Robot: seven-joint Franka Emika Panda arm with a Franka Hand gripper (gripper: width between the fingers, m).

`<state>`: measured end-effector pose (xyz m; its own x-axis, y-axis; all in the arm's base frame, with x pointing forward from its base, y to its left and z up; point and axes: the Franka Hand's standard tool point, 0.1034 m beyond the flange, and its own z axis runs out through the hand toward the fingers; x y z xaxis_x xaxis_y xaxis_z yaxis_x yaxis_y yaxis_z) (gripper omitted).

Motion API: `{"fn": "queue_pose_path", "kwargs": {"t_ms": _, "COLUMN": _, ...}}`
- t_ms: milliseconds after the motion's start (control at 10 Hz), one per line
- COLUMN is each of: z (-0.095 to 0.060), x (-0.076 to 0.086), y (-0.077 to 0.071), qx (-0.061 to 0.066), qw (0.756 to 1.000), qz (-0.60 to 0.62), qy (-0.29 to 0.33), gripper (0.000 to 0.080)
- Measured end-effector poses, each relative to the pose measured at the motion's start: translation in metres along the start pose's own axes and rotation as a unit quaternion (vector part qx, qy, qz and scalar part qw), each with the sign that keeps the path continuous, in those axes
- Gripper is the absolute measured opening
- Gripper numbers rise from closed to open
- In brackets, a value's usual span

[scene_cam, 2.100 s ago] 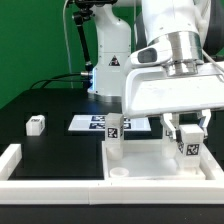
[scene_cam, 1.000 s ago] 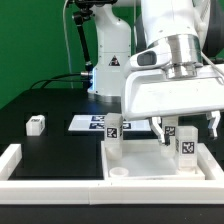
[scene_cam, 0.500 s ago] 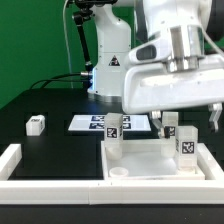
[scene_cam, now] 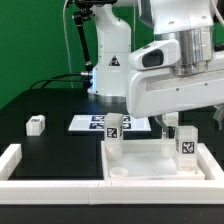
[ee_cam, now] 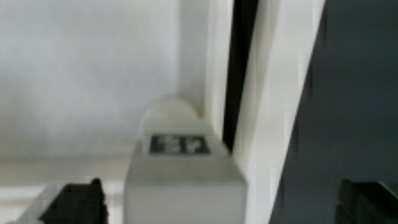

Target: Assemble square table

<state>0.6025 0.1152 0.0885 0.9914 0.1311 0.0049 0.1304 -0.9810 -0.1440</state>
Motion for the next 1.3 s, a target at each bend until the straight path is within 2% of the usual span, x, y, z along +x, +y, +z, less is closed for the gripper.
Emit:
{"fn": "queue_pose_path", "kwargs": {"t_ms": 400, "z": 0.0009, "x": 0.006, "y": 0.0005, "qx": 0.0, "qw": 1.0, "qz": 0.003, "qy": 0.009, "gripper": 0.0646}}
{"fn": "queue_pose_path", "kwargs": {"t_ms": 500, "z": 0.0009, "x": 0.006, "y": 0.0004, "qx": 0.0, "qw": 1.0, "qz": 0.013, "qy": 0.009, "gripper": 0.0501}}
{"fn": "queue_pose_path", "kwargs": {"t_ms": 600, "z": 0.001, "x": 0.006, "y": 0.0006, "qx": 0.0, "qw": 1.0, "qz": 0.012, "qy": 0.009, "gripper": 0.0501}}
{"fn": "queue_pose_path", "kwargs": {"t_ms": 700, "z": 0.0008, "x": 0.0062, "y": 0.0005, "qx": 0.0, "qw": 1.0, "qz": 0.021, "qy": 0.009, "gripper": 0.0311}}
{"fn": "queue_pose_path", "kwargs": {"t_ms": 1100, "z": 0.0009, "x": 0.0063, "y": -0.001, "qx": 0.002, "qw": 0.988, "qz": 0.155, "qy": 0.009, "gripper": 0.0302}}
{"fn": "queue_pose_path", "kwargs": {"t_ms": 1200, "z": 0.0017, "x": 0.0064, "y": -0.0009, "qx": 0.004, "qw": 0.981, "qz": 0.195, "qy": 0.01, "gripper": 0.0302}}
{"fn": "queue_pose_path", "kwargs": {"t_ms": 1300, "z": 0.0014, "x": 0.0086, "y": 0.0007, "qx": 0.008, "qw": 0.958, "qz": 0.285, "qy": 0.018, "gripper": 0.0301}}
